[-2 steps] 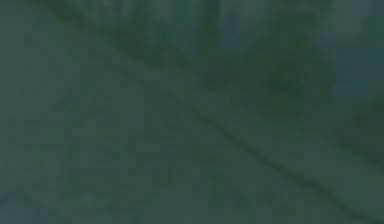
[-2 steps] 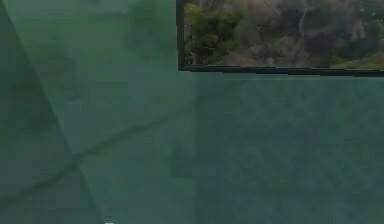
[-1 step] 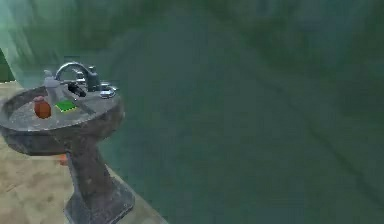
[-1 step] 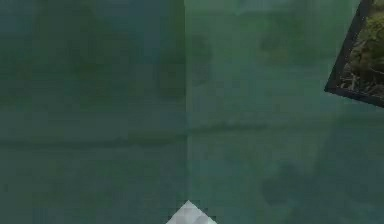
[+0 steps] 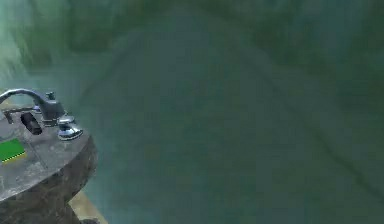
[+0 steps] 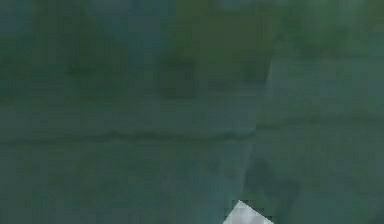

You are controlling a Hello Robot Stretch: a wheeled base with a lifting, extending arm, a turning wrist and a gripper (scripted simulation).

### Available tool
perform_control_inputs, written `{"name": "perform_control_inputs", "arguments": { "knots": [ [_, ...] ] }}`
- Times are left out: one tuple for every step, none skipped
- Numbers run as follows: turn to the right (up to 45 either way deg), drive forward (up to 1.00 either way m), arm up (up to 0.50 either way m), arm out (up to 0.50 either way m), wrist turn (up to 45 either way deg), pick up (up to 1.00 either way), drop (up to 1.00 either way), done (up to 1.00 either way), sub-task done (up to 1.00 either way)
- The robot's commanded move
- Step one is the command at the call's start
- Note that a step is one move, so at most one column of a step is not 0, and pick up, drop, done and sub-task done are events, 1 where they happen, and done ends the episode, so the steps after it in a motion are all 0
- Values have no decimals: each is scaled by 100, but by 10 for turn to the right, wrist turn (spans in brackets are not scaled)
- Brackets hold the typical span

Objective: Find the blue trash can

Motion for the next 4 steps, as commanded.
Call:
{"name": "perform_control_inputs", "arguments": {
  "knots": [
    [-420,0,0,0,0,0,0,0,0],
    [0,15,0,0,0,0,0,0,0],
    [-450,0,0,0,0,0,0,0,0],
    [-30,0,0,0,0,0,0,0,0]
  ]
}}
